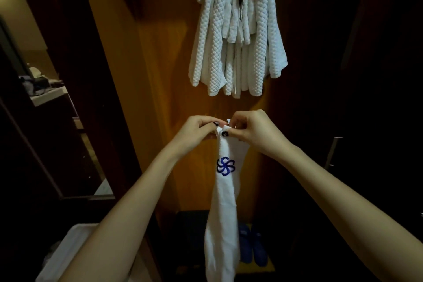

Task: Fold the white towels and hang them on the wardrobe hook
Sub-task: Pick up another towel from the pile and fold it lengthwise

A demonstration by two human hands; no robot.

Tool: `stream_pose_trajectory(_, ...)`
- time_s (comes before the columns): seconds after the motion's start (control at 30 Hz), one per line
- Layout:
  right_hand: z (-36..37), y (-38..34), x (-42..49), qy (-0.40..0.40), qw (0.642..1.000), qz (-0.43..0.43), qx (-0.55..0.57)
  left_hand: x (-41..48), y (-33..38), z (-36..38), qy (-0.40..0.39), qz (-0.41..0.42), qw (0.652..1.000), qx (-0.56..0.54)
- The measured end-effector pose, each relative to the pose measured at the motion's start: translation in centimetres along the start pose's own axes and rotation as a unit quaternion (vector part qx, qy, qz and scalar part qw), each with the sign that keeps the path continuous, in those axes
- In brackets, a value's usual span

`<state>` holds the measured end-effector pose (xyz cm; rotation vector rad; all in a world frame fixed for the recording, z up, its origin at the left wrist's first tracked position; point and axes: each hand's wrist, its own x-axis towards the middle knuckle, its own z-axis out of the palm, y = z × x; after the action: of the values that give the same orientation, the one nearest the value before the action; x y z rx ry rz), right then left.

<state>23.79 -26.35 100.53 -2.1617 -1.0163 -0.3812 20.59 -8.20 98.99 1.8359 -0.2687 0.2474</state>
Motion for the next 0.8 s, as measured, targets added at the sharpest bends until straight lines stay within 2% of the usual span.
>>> stream_pose_trajectory(0.13,0.0,-0.2,0.8,0.028,0.997,-0.052,-0.040,-0.1,0.2,-0.2,0.009,0.013,0.998,-0.063)
stream_pose_trajectory(0.23,0.2,0.4,1.2,0.071,0.996,-0.037,-0.026,-0.2,0.0,-0.5,-0.011,0.027,0.995,-0.098)
stream_pose_trajectory(0.3,0.4,0.8,1.3,0.074,0.997,-0.018,-0.008,-0.2,-0.3,-0.3,0.009,0.034,0.992,-0.123)
stream_pose_trajectory(0.47,-0.1,2.5,0.6,0.014,0.995,0.053,0.079,0.4,-0.7,0.0,0.030,0.043,0.993,-0.101)
stream_pose_trajectory(0.57,-1.2,3.8,-0.2,-0.049,0.994,0.087,0.041,0.8,-0.4,-0.7,0.050,0.035,0.992,-0.112)
stream_pose_trajectory(0.67,-1.8,4.2,-0.7,-0.075,0.993,0.088,0.028,1.4,0.1,-1.3,0.050,0.038,0.998,-0.002)
stream_pose_trajectory(0.8,-2.3,3.7,0.2,-0.046,0.997,0.059,0.022,2.1,0.9,-2.0,0.024,0.045,0.991,0.122)
